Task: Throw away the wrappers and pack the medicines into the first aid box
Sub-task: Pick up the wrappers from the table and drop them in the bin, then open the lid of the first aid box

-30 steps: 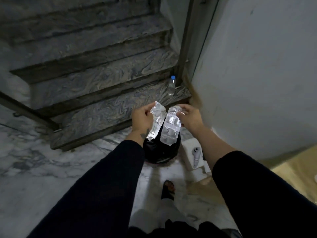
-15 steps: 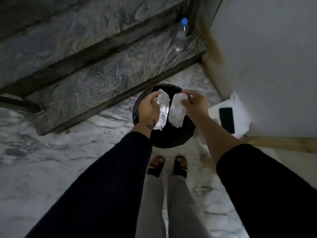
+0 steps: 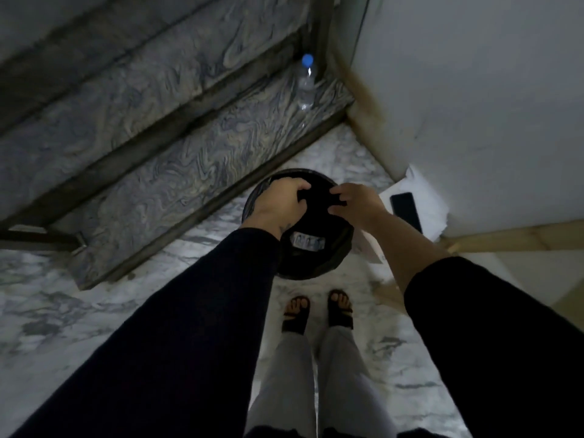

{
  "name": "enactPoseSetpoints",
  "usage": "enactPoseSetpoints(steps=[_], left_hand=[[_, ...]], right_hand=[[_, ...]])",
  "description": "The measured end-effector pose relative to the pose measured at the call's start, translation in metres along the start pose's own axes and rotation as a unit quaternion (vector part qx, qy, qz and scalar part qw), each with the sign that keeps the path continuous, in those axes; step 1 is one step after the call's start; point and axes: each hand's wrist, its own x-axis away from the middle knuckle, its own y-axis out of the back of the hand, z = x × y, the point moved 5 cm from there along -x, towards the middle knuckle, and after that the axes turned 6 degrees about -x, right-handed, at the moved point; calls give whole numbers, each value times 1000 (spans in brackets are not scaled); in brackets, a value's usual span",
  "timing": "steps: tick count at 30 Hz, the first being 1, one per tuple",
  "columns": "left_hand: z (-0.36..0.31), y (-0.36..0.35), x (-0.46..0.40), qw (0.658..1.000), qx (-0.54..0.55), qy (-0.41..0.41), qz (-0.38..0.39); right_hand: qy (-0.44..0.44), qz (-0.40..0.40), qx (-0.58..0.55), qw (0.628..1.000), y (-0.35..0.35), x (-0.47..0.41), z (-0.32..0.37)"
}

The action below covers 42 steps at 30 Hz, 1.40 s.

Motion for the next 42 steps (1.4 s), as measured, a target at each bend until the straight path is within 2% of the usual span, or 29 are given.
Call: enactPoseSetpoints(steps=[5, 12, 19, 26, 30, 33, 38, 42], left_hand=[[-80, 54, 7, 984, -148, -100, 18], [-217, 93, 41, 954, -188, -232, -20], [-362, 61, 101, 892, -244, -379, -16], [-478, -5, 162, 831, -242, -501, 3], [-515, -49, 173, 813, -241, -531, 10], [-532, -79, 172, 803, -250, -541, 12], [-556, -112, 164, 799, -270, -537, -14], [-560, -130, 157, 796, -283, -534, -29]], right_hand=[[22, -38, 93, 995, 72, 52, 30], [-15, -178, 64, 982, 184, 160, 26], [-84, -334, 35, 938, 263, 286, -38], [-165, -439, 21, 883, 303, 393, -137], [-178, -472, 51, 862, 316, 417, -187], [-168, -473, 91, 860, 323, 419, -213], [-144, -465, 183, 854, 331, 398, -238], [-141, -467, 201, 849, 329, 380, -256]])
